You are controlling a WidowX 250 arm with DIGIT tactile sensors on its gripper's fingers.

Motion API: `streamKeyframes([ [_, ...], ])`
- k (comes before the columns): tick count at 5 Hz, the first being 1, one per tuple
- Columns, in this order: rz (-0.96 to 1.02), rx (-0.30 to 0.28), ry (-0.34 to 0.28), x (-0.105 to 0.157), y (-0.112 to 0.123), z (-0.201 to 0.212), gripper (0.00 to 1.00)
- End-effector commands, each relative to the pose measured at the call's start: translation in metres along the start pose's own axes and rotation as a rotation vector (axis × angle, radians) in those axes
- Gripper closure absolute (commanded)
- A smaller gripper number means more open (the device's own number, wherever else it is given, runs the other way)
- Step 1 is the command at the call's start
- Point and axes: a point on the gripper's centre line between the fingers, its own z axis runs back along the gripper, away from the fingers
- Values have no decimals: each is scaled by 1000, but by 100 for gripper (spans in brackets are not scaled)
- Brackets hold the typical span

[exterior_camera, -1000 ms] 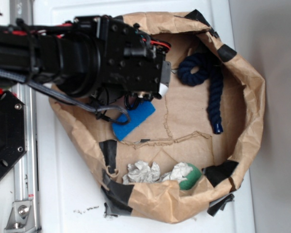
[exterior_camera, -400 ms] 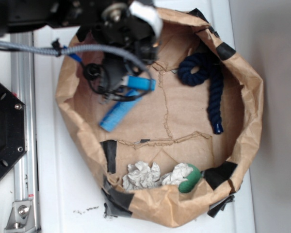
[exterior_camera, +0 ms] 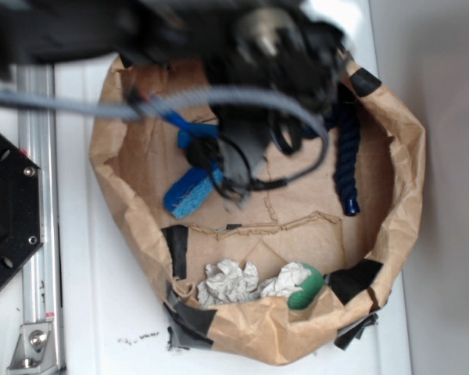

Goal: Grab the blue block.

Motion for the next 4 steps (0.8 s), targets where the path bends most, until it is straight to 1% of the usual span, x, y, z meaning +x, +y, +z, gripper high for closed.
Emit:
streamKeyframes([
  [1, -156, 70, -26, -14, -9, -8, 0],
  [2, -305, 54, 2, -46, 10, -20, 0],
  [3, -299, 47, 25, -54, 20, -31, 0],
  [4, -302, 32, 47, -52, 26, -41, 0],
])
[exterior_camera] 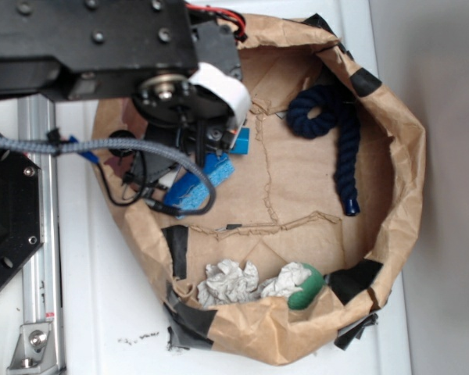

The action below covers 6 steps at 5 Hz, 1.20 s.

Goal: Grab the blue block.

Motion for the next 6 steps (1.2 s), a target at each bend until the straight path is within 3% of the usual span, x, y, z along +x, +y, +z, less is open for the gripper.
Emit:
streamKeyframes([
  [1, 10, -16, 42, -4, 10, -26, 0],
  [2, 35, -9, 33, 1, 8, -39, 0],
  [3, 83, -47, -5, 14, 8, -44, 0],
  [5, 86, -2, 29, 27, 19, -71, 0],
  [6, 94, 3, 15, 36, 28, -77, 0],
])
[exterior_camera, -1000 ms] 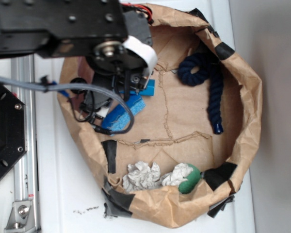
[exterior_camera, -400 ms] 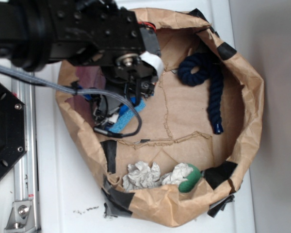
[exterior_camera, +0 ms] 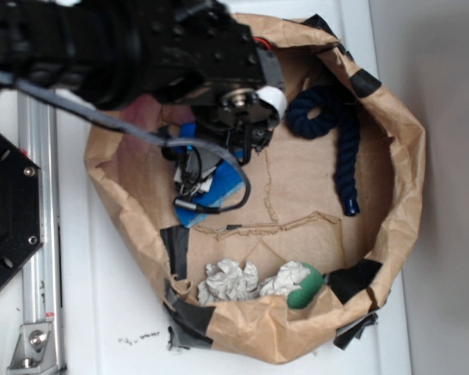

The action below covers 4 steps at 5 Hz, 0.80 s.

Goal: Grab the blue block.

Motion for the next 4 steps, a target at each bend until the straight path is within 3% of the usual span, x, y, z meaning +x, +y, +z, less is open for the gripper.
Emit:
streamKeyframes([
  [1, 22, 34, -78, 26, 12, -3, 0],
  [2, 34, 35, -81, 28, 12, -5, 0],
  [3, 76, 33, -105, 24, 15, -4, 100],
  [4, 84, 31, -98, 22, 16, -4, 100],
])
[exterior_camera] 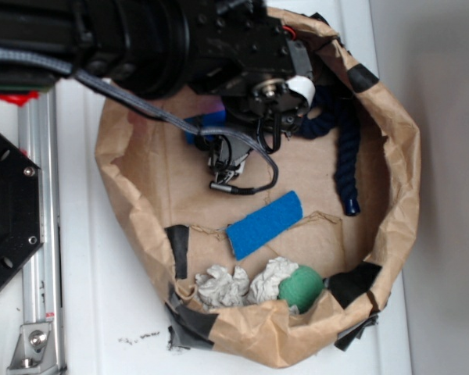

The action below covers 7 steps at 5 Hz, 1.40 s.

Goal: Grab the blue block.

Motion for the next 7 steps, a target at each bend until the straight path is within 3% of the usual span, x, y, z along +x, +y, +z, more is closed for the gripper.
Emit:
streamKeyframes([
  [1, 21, 17, -15, -1, 3, -1, 100],
  [4, 70, 63, -63, -5, 8, 18, 100],
  [5, 108, 49, -158, 1, -14, 68, 100],
  [6, 236, 11, -192, 12, -41, 119, 100],
  [7, 280, -8, -188, 16, -50, 149, 100],
])
